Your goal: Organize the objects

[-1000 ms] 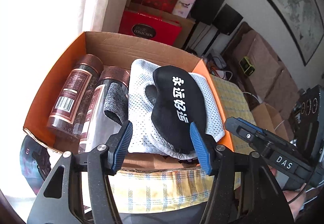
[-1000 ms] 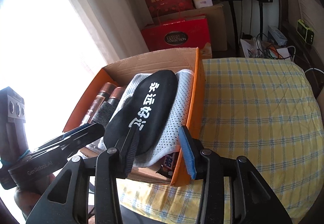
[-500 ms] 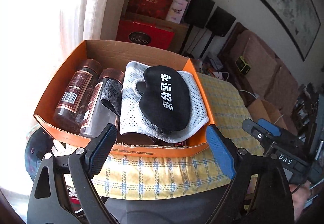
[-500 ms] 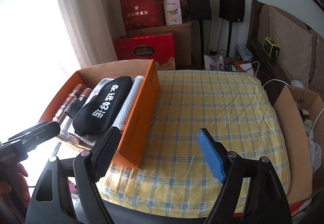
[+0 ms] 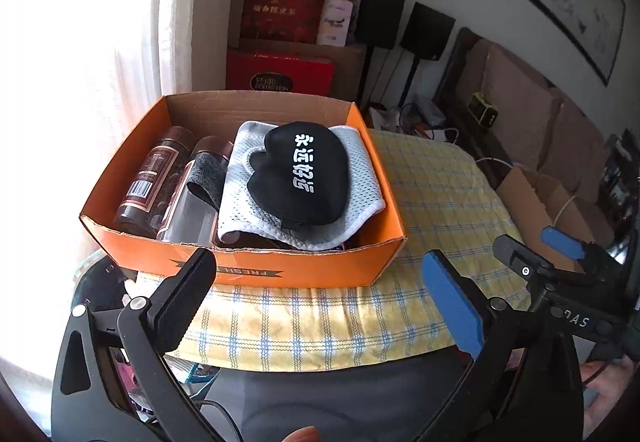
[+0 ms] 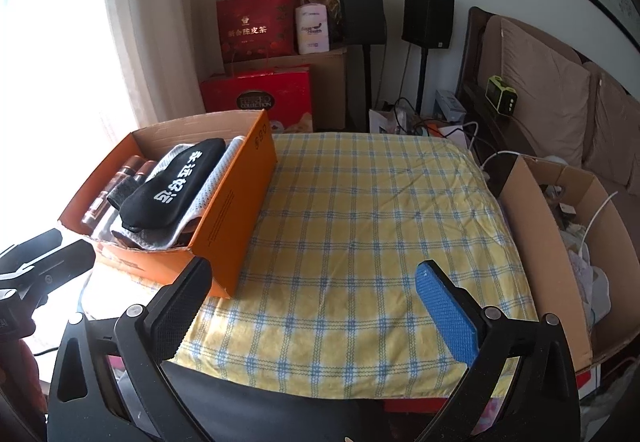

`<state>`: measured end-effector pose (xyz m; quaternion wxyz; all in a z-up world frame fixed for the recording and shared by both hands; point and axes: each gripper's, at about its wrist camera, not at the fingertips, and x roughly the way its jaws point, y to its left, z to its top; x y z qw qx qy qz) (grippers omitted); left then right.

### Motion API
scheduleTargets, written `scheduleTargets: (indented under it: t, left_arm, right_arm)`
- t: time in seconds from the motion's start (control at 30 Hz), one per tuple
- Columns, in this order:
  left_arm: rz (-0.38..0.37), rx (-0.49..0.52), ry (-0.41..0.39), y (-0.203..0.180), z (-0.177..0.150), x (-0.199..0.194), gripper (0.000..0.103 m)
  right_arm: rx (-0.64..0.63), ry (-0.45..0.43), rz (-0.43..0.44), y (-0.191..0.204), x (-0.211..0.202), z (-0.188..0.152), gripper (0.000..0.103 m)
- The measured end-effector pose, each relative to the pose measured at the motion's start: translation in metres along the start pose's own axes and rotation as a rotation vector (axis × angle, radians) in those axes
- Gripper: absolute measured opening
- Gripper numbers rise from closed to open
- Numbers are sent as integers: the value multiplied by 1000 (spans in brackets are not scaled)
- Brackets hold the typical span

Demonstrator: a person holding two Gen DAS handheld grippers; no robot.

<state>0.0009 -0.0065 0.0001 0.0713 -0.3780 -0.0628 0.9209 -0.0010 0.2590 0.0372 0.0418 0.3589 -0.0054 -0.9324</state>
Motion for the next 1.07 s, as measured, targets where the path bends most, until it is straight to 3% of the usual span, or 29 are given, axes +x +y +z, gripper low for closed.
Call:
scheduleTargets:
  t: [0.27,0.4,0.63,1.07]
  left_arm:
    - [152,17,-19,-9,-16,-1,103]
    - [140,-13,-10,-5,-23,-1,103]
    - [131,-37,14,-3,-32,3,103]
    - [170,33,-38,-14,-33,-9,103]
  right_arm:
    - [15,-13,-45,-11,-12,-17,102]
    - [-3,-44,-97,-8,-20,-26,102]
    - [4,-57,-97,-8,-29,-36,102]
    - [17,-13,-95,-9,-19,-44,102]
